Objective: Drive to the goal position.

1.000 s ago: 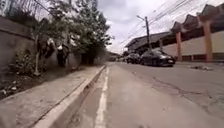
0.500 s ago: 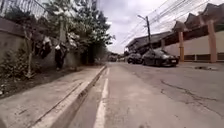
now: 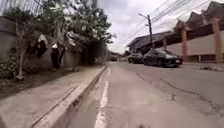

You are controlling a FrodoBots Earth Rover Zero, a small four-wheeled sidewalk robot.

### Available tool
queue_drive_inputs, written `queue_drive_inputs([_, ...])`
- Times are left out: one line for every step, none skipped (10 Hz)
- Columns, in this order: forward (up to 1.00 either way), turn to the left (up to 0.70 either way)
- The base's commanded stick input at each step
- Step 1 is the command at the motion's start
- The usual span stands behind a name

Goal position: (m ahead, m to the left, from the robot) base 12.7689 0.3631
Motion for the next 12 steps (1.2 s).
queue_drive_inputs([0.7, 0.0])
queue_drive_inputs([0.7, 0.0])
queue_drive_inputs([0.7, -0.02])
queue_drive_inputs([0.7, -0.26])
queue_drive_inputs([0.7, -0.14])
queue_drive_inputs([0.7, -0.07])
queue_drive_inputs([0.7, -0.02])
queue_drive_inputs([0.7, 0.0])
queue_drive_inputs([0.7, 0.0])
queue_drive_inputs([0.7, 0.0])
queue_drive_inputs([0.7, 0.0])
queue_drive_inputs([0.7, 0.0])
